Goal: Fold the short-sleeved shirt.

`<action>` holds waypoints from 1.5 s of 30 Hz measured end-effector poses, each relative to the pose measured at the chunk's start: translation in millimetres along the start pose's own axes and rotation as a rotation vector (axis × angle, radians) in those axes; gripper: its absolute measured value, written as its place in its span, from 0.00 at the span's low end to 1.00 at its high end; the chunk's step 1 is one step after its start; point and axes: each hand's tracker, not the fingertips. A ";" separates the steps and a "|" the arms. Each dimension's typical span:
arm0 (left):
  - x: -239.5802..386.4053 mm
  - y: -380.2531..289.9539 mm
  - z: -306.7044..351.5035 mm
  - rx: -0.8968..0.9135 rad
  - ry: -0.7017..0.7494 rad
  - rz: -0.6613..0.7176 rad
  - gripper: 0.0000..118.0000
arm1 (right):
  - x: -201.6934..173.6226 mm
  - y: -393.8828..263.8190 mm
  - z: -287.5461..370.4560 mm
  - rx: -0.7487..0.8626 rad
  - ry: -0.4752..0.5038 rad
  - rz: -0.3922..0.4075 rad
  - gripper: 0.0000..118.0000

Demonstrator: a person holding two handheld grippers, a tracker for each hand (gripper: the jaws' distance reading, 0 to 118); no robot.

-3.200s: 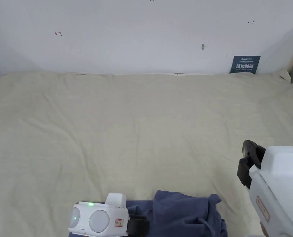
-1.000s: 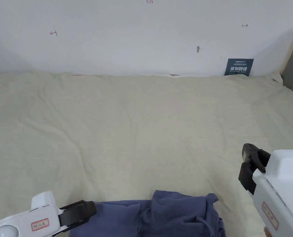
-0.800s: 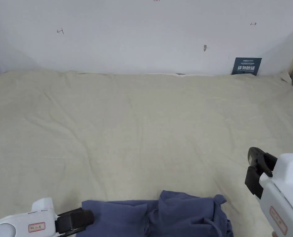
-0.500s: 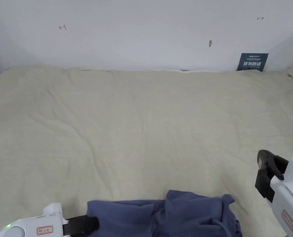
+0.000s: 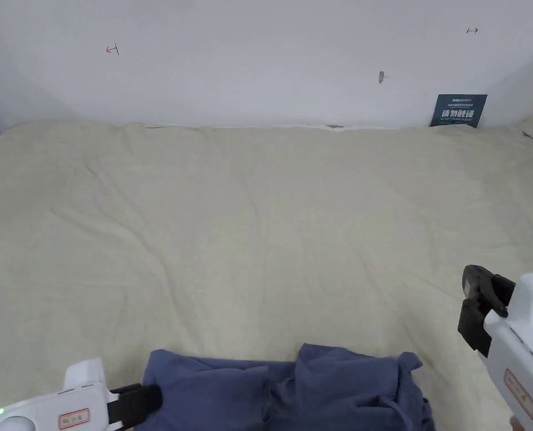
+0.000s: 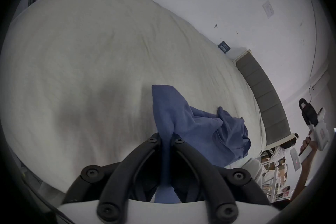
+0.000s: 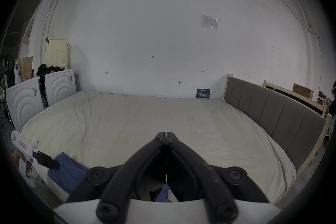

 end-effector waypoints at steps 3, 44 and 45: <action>-5.6 9.0 27.7 0.051 0.082 -0.022 0.09 | 1.1 0.6 -1.2 0.007 0.016 -0.004 0.01; 294.2 -100.3 -141.2 -0.245 -0.003 -0.435 0.91 | 54.6 -5.8 37.4 0.056 -0.091 -0.065 0.01; 296.6 -96.5 -128.3 -0.185 -0.031 -0.433 0.90 | 54.4 -5.3 37.9 0.056 -0.090 -0.063 0.01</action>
